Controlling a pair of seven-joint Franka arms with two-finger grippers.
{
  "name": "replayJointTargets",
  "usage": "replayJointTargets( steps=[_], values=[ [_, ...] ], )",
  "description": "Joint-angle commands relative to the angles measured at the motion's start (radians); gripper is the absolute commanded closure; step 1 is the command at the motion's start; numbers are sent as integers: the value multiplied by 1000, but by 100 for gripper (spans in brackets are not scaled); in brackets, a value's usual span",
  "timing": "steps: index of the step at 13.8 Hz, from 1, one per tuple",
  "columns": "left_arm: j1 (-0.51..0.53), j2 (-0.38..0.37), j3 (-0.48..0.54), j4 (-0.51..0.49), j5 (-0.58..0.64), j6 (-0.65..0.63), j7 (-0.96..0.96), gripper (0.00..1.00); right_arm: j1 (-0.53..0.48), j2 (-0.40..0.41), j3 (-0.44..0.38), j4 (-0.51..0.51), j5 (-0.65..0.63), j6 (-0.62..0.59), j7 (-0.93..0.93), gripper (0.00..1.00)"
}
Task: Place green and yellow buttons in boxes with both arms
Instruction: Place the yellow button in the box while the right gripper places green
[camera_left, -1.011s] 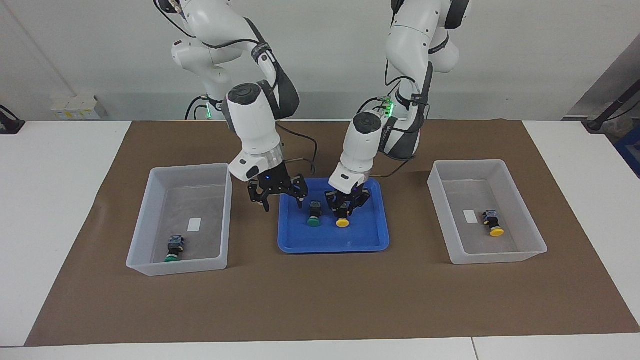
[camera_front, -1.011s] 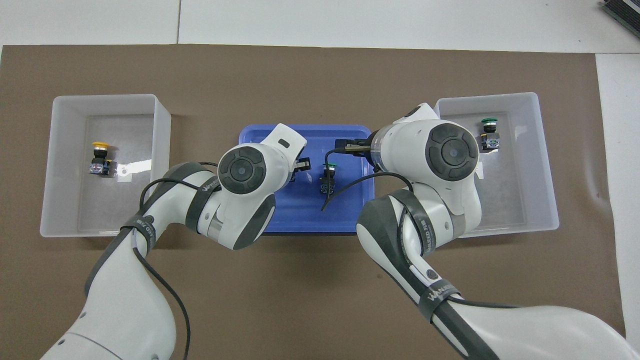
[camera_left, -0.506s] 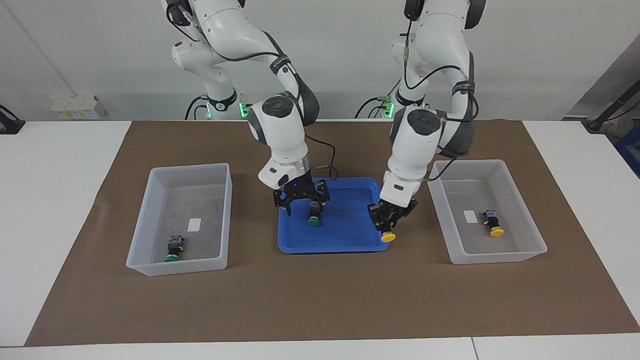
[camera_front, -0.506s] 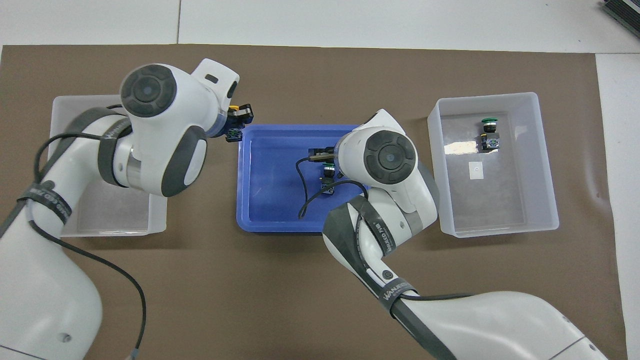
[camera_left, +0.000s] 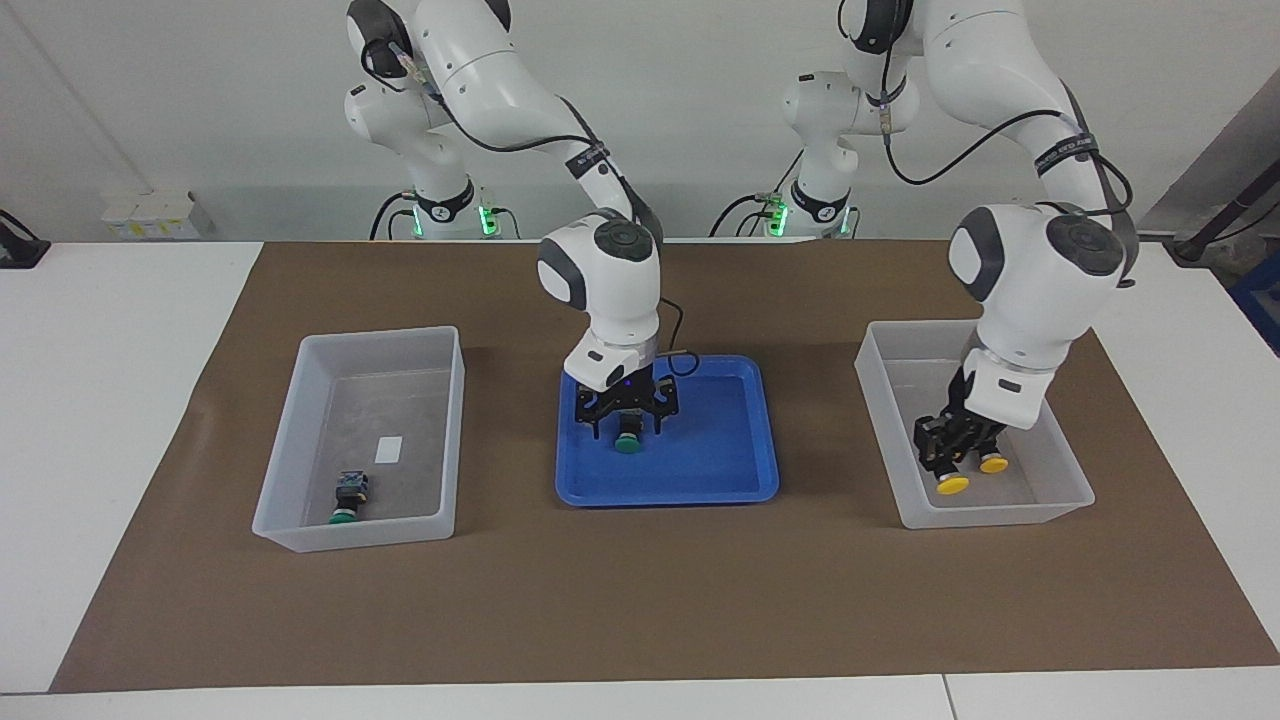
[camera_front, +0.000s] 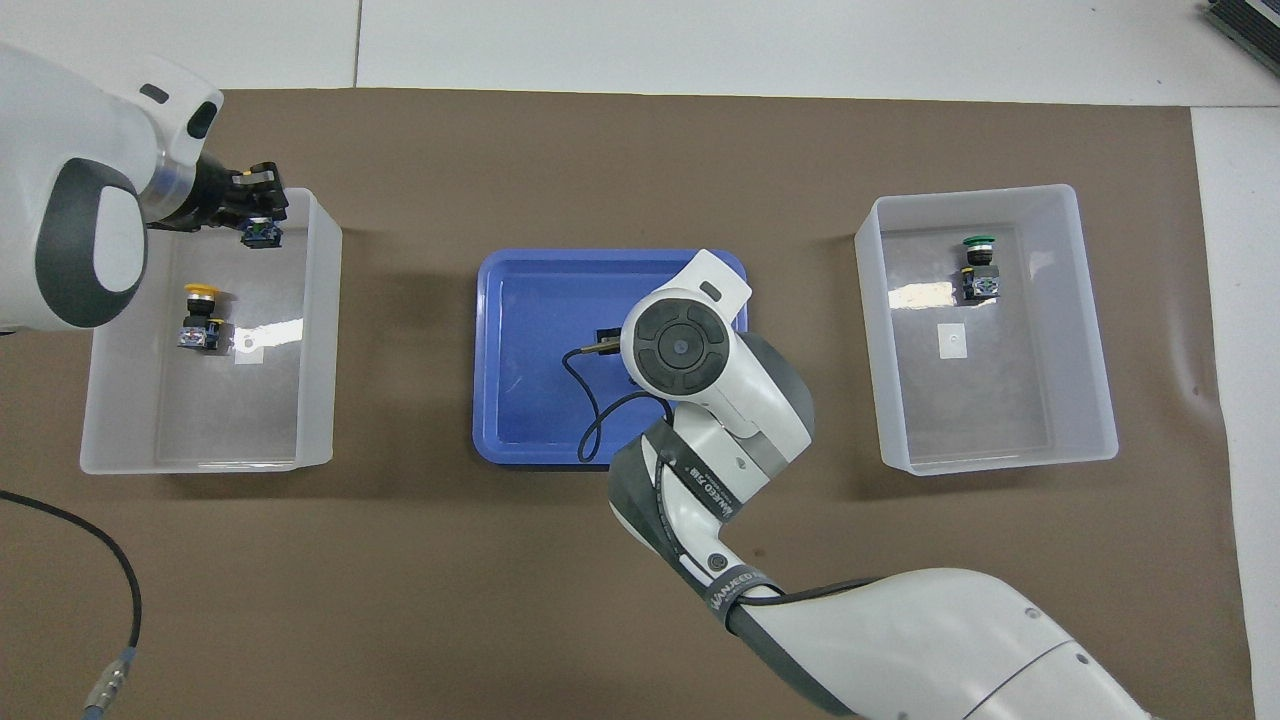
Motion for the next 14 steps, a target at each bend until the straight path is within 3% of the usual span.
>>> replayJointTargets(
  steps=[1,5,8,9,10,14],
  values=[
    [35,-48,-5,-90,-16,3,102,100,26,-5,1,-31,-49,-39,74,0],
    [48,-112,-2,-268,-13,98,134,100,31,-10,2,-51,-80,-42,103,0],
    [43,-157,-2,-429,-13,251,134,100,29,-10,4,-57,-82,-30,105,0],
    [39,-164,-2,-463,-13,281,133,100,29,-11,4,-60,-75,-30,115,11],
    [35,-166,-3,-475,-13,292,133,100,32,-11,5,-60,-69,-33,152,33],
    [37,-160,-2,-517,-13,328,133,100,32,-14,10,-59,-72,-29,191,100]
  ],
)
